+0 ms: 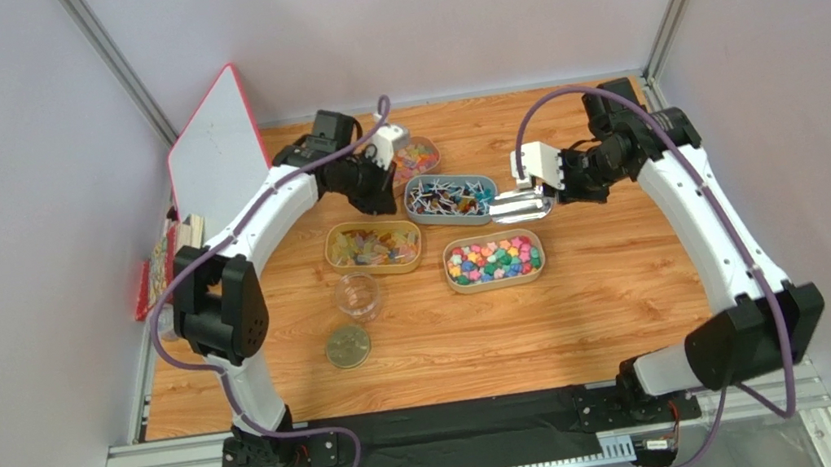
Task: Pack the candies
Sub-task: Pick up the spatula from the center of the board, then scoop the fake candies from the storage box.
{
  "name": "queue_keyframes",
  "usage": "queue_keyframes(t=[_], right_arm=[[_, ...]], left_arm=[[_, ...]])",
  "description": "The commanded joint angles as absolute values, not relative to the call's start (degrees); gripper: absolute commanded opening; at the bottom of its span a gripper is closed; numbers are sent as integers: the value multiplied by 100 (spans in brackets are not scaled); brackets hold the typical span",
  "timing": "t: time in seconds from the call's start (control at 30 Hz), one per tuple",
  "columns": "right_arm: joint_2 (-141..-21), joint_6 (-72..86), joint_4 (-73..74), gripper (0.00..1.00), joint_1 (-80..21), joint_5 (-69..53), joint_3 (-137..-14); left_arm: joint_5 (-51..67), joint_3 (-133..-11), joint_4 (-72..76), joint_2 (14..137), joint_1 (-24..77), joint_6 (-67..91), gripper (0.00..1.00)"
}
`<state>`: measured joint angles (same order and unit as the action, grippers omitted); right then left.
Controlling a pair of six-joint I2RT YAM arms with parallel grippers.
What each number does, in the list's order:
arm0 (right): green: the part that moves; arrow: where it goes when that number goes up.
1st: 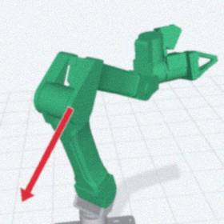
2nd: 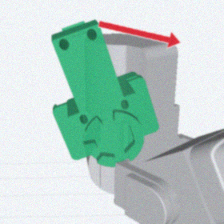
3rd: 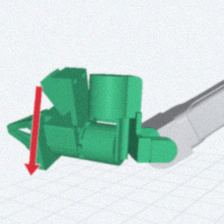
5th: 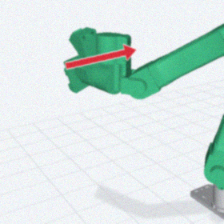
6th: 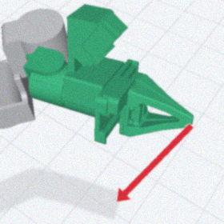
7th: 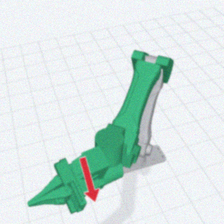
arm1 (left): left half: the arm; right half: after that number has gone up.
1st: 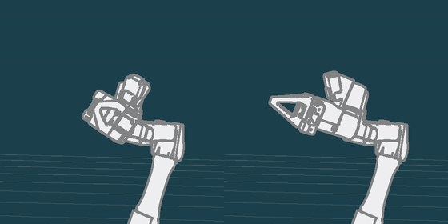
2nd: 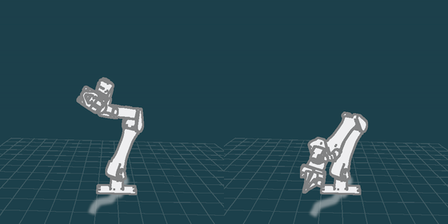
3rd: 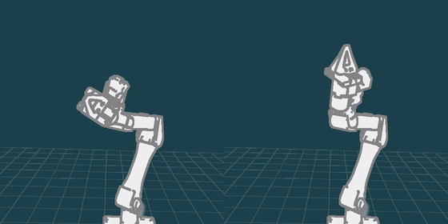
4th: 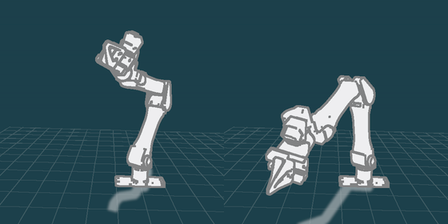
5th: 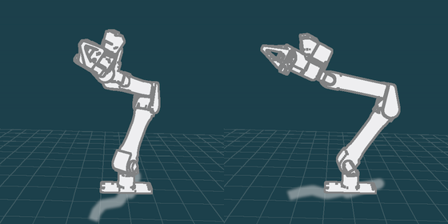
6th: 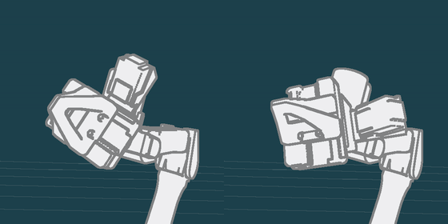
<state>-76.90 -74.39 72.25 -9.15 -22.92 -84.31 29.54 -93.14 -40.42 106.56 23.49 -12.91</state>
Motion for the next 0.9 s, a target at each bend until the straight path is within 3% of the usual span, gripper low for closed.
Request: queue_keyframes(t=[0.0, 0.13, 0.47, 0.87], right_arm=[[-8146, -8841, 9183, 0, -879, -1820, -8990], [-8788, -9087, 9553, 0, -932, -1354, -9211], [-9114, -9405, 9554, 0, -1186, -370, -8965], [-9431, -8807, 9554, 0, -1705, -238, -8754]], left_arm=[[3216, -8642, -3930, 10248, 2865, -1740, 0], [3261, -8245, -3569, 10222, 3093, -1626, 0], [3331, -7568, -2778, 10397, 3340, -1398, 0], [3463, -7454, -2197, 10881, 3445, -1081, 0]])
